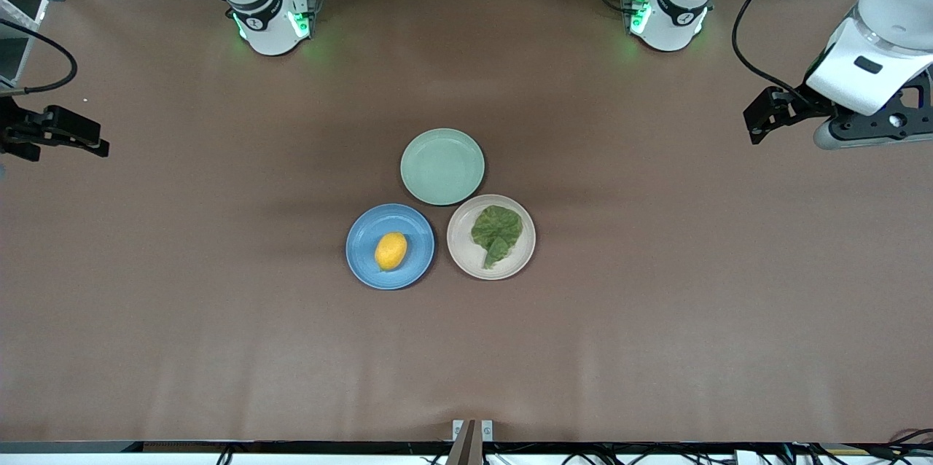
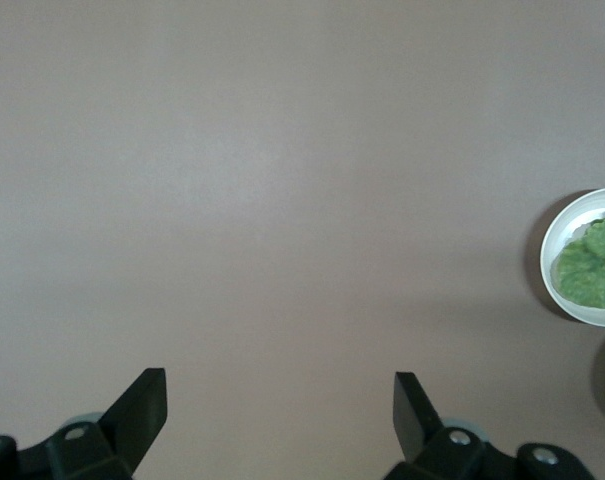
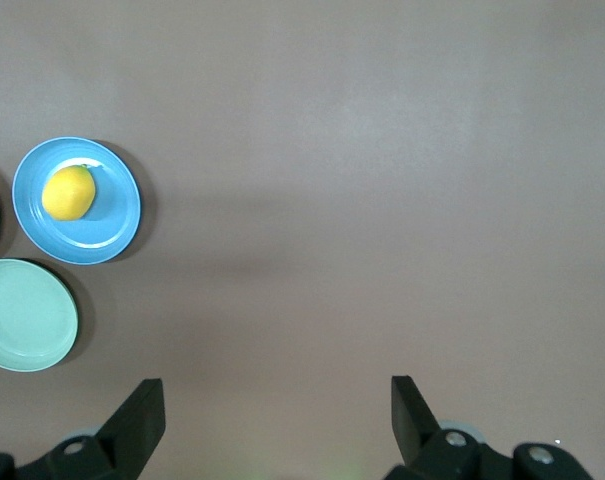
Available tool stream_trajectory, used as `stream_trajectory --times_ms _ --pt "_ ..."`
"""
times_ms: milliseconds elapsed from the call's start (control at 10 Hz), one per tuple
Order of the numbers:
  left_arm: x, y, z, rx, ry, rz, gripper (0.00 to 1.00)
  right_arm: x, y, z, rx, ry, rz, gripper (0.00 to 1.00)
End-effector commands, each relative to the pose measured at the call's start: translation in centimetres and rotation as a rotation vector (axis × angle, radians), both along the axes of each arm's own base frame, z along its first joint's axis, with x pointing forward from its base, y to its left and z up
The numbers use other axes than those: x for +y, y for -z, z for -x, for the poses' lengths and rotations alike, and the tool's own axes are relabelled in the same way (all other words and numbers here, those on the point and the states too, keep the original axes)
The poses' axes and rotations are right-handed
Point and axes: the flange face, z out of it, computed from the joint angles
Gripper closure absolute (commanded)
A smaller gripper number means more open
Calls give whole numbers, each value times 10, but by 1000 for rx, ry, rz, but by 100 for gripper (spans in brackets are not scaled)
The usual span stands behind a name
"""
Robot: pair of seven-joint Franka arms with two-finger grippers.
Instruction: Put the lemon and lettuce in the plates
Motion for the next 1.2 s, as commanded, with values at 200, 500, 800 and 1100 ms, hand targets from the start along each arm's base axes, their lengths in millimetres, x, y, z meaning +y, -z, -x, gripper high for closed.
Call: stream_trajectory --times_ms 200,500,800,1100 --pt "-1 -6 11 6 25 10 0 5 13 13 30 -18 -1 0" --pt "-3 -8 12 17 8 70 0 19 19 13 -19 -10 -5 0" --pt "-1 -13 16 14 3 85 0 37 24 20 -12 19 -8 0" --pt "-2 -15 16 8 -2 83 0 42 30 31 -36 8 -14 0"
